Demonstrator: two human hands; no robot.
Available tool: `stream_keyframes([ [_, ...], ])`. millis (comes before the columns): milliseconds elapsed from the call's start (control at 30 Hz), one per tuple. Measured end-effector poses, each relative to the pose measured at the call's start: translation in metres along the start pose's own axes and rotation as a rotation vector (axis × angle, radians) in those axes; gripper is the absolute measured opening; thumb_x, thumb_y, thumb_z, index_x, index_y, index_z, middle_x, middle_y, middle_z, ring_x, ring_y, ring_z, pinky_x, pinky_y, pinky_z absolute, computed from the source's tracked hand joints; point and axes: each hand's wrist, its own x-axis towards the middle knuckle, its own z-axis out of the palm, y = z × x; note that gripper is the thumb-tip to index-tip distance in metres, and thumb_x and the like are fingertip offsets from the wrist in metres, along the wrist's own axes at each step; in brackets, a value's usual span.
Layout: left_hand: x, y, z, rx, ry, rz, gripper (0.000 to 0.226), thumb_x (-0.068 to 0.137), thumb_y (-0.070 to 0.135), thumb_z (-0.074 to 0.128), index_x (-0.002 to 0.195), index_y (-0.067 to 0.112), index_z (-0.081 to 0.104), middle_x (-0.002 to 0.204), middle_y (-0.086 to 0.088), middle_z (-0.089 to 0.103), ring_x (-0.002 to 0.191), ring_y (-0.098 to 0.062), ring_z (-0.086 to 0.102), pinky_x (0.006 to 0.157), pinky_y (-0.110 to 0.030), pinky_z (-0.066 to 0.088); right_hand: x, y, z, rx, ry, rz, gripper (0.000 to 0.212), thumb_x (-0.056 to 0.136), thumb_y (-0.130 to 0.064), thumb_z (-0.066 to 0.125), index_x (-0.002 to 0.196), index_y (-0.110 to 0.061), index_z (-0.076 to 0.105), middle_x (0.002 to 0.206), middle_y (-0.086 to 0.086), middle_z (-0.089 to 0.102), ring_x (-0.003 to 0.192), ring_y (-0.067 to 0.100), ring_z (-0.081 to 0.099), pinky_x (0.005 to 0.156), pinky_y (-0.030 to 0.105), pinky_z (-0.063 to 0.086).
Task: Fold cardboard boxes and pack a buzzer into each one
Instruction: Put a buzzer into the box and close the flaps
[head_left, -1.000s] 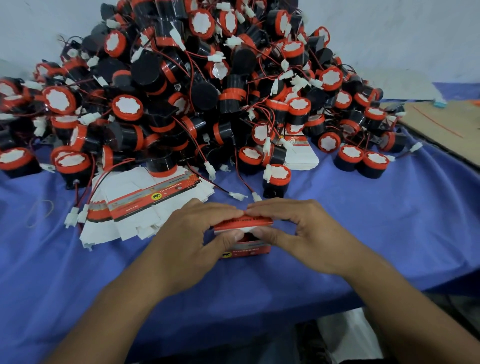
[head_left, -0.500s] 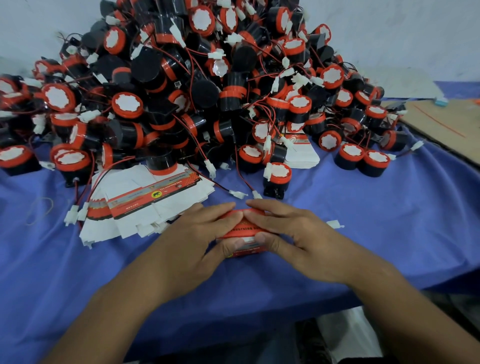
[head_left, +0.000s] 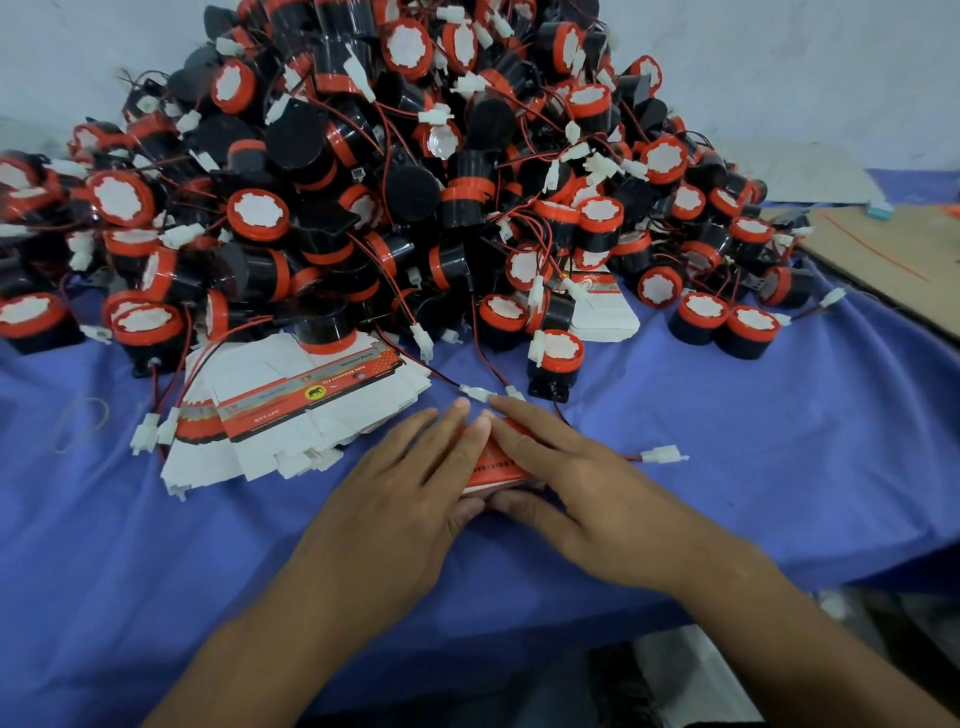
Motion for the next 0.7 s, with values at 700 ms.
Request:
stream_keyframes([
  [700, -0.011, 0.004, 0.009, -0.198, 0.245, -0.031, 0.035, 0.095, 0.016, 0.054, 0.120, -0.004, 0.068, 0.132, -0.014, 0.063, 0.128, -0.027, 0.056, 0.107, -0.035, 0.045, 0.000, 0.001, 0.007, 0.039, 0.053, 0.023, 0.066, 0.103, -0.043, 0.052, 0.160, -0.030, 0.021, 0.168, -0.014, 0.009, 0.153, 0.000, 0.008, 0.119, 0.012, 0.015],
])
